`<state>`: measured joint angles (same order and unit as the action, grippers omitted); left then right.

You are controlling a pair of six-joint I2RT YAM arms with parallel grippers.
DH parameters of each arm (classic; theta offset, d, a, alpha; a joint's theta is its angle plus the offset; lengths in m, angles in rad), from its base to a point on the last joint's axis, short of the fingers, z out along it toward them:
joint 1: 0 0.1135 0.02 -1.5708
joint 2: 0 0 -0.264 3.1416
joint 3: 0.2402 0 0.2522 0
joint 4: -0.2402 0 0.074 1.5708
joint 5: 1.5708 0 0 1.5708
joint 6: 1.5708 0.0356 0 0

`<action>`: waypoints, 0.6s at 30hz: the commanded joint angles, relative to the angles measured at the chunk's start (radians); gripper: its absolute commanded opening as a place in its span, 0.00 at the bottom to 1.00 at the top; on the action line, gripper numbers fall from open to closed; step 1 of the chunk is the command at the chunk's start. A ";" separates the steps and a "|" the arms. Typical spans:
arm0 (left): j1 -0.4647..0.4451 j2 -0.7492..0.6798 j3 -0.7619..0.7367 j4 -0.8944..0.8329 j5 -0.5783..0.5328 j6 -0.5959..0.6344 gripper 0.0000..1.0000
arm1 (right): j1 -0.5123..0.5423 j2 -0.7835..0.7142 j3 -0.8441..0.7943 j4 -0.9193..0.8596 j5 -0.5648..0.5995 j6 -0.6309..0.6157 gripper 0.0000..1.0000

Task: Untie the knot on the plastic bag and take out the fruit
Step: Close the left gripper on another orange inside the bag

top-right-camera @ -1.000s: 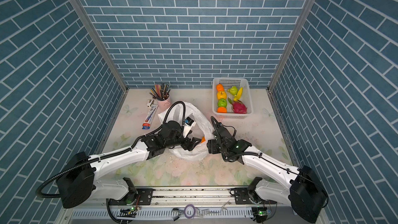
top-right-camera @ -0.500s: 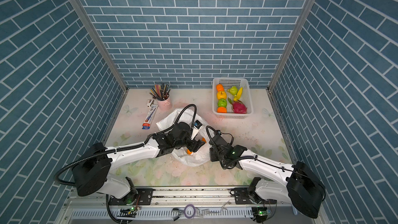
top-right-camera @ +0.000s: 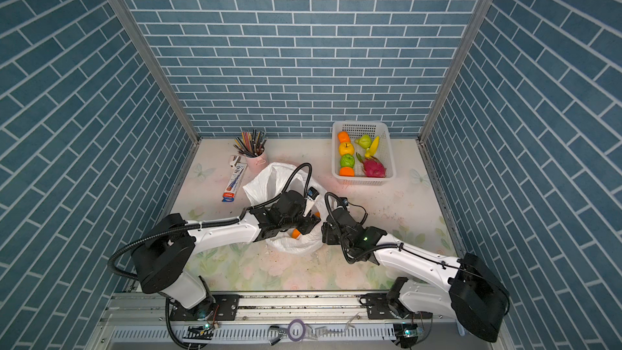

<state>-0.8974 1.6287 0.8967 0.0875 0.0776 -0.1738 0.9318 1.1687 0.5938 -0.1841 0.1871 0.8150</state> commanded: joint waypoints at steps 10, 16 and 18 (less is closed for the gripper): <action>0.053 -0.116 -0.075 0.041 0.009 -0.053 0.53 | -0.050 0.149 0.009 0.147 -0.038 0.037 0.61; 0.057 -0.094 -0.062 0.049 0.085 -0.034 0.53 | -0.058 0.130 -0.026 0.159 -0.086 0.036 0.29; 0.057 -0.076 -0.059 0.067 0.098 -0.036 0.53 | -0.060 0.118 -0.033 0.160 -0.099 0.027 0.23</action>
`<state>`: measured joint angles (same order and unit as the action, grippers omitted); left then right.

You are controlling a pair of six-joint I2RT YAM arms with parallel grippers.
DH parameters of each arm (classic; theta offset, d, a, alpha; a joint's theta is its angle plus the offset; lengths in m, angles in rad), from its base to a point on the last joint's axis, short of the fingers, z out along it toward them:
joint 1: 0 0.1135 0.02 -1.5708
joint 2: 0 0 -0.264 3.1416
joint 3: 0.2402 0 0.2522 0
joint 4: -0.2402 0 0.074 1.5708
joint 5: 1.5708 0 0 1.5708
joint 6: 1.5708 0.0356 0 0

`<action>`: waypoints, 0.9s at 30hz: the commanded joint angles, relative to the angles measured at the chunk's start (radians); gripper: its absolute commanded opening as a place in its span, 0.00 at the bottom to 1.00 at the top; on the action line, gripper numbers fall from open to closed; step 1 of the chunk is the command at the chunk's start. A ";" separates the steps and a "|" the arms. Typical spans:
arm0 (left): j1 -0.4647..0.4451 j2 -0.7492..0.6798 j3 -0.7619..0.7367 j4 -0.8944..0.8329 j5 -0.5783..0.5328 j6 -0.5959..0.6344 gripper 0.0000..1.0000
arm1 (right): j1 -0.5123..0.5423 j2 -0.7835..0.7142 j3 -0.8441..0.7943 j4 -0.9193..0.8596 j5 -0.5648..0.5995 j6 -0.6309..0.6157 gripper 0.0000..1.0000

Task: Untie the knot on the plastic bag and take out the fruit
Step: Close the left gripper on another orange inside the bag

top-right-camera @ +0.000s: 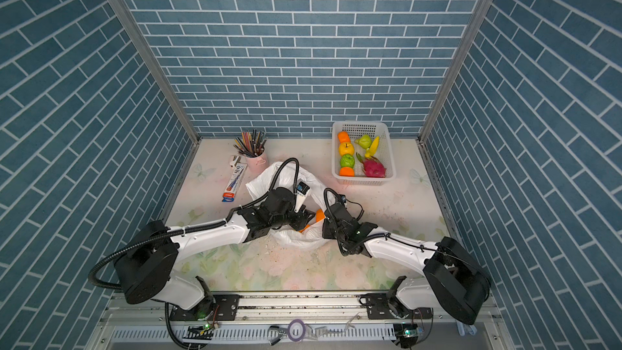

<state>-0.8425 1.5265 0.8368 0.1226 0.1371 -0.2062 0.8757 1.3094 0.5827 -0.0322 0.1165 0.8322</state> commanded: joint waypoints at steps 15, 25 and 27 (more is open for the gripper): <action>0.000 0.203 0.108 0.092 0.131 -0.143 0.82 | -0.006 -0.050 -0.099 0.002 -0.055 0.031 0.03; -0.005 0.290 0.126 0.077 0.145 -0.176 0.84 | -0.007 -0.048 -0.101 0.014 -0.055 0.037 0.03; -0.006 0.302 0.124 0.079 0.134 -0.182 0.81 | -0.008 -0.051 -0.101 0.011 -0.052 0.043 0.03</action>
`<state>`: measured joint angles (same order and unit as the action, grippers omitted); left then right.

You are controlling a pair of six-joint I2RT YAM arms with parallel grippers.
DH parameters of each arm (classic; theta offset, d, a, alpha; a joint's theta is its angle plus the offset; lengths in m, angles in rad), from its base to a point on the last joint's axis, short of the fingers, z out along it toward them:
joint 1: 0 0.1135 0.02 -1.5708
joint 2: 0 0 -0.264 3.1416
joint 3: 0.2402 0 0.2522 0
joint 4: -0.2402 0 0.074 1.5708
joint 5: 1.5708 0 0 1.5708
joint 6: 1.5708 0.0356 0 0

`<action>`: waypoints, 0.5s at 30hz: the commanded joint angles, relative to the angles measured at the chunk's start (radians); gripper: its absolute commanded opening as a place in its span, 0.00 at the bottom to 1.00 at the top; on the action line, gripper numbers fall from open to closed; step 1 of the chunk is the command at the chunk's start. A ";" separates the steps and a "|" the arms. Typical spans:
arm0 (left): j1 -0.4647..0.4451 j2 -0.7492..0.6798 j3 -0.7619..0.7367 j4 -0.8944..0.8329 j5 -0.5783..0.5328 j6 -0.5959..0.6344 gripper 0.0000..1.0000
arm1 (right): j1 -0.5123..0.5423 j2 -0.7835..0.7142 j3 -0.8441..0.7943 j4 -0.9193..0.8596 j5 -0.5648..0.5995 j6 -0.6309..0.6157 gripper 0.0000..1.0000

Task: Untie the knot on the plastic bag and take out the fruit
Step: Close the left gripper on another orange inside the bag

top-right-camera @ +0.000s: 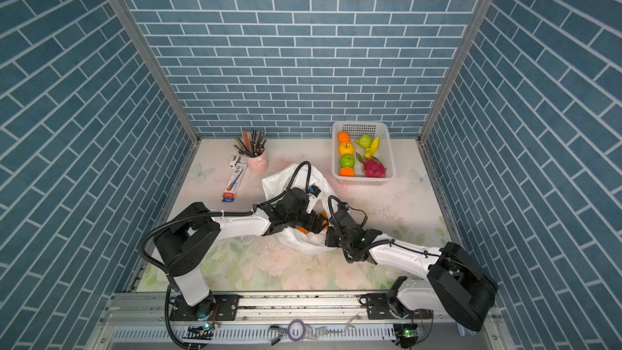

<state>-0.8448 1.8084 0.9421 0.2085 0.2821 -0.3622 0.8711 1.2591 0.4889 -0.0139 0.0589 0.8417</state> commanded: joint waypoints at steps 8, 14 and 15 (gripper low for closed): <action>-0.002 0.003 0.002 -0.068 -0.094 0.000 0.68 | -0.007 -0.004 -0.005 -0.115 0.103 0.112 0.04; 0.003 -0.018 -0.010 -0.048 -0.045 0.017 0.56 | -0.021 -0.001 -0.027 -0.089 0.129 0.132 0.05; 0.002 -0.020 -0.012 -0.030 -0.019 0.015 0.54 | -0.021 0.002 -0.028 -0.069 0.126 0.133 0.05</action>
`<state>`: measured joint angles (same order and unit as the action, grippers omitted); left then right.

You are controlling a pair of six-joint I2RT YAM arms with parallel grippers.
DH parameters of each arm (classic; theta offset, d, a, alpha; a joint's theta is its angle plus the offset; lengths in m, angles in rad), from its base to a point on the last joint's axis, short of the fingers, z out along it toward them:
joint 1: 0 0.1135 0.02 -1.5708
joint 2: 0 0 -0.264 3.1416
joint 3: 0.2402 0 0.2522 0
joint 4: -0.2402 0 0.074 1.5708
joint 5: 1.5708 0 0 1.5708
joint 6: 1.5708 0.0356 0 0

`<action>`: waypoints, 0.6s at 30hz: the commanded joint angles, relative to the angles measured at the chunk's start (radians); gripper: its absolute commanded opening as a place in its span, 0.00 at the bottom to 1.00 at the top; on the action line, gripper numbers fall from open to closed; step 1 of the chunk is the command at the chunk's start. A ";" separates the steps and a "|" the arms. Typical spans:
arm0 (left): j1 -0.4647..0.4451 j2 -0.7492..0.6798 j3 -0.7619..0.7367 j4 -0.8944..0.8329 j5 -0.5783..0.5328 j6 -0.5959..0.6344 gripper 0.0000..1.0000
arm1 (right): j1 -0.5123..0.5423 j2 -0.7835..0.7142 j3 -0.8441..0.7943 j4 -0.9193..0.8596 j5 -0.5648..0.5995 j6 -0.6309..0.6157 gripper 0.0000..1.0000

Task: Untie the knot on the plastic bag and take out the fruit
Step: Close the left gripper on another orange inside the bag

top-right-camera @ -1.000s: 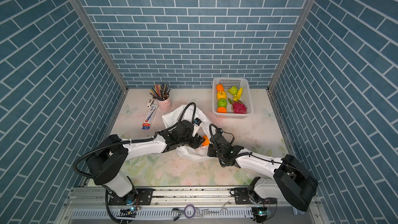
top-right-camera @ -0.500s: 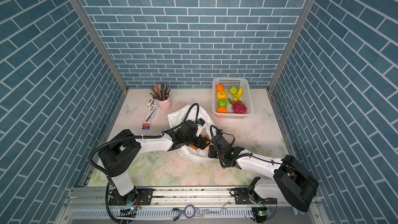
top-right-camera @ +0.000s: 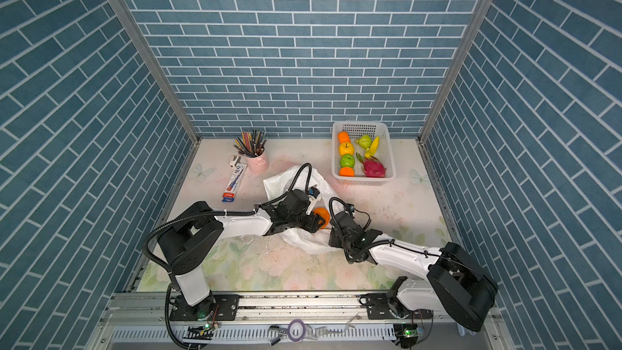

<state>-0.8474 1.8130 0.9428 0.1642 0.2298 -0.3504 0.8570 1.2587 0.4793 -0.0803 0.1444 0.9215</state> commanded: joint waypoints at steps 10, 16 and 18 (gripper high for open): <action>0.005 -0.033 -0.016 0.097 0.132 0.047 0.40 | -0.006 0.093 0.047 0.050 0.048 0.053 0.10; 0.003 -0.098 -0.033 0.105 0.173 0.126 0.38 | -0.006 0.123 0.072 0.049 0.040 0.057 0.13; 0.004 -0.118 -0.052 0.125 0.197 0.140 0.37 | -0.006 0.132 0.087 0.038 0.055 0.056 0.13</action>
<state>-0.8455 1.7367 0.9138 0.2424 0.3771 -0.2577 0.8543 1.3750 0.5323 -0.0269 0.1658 0.9451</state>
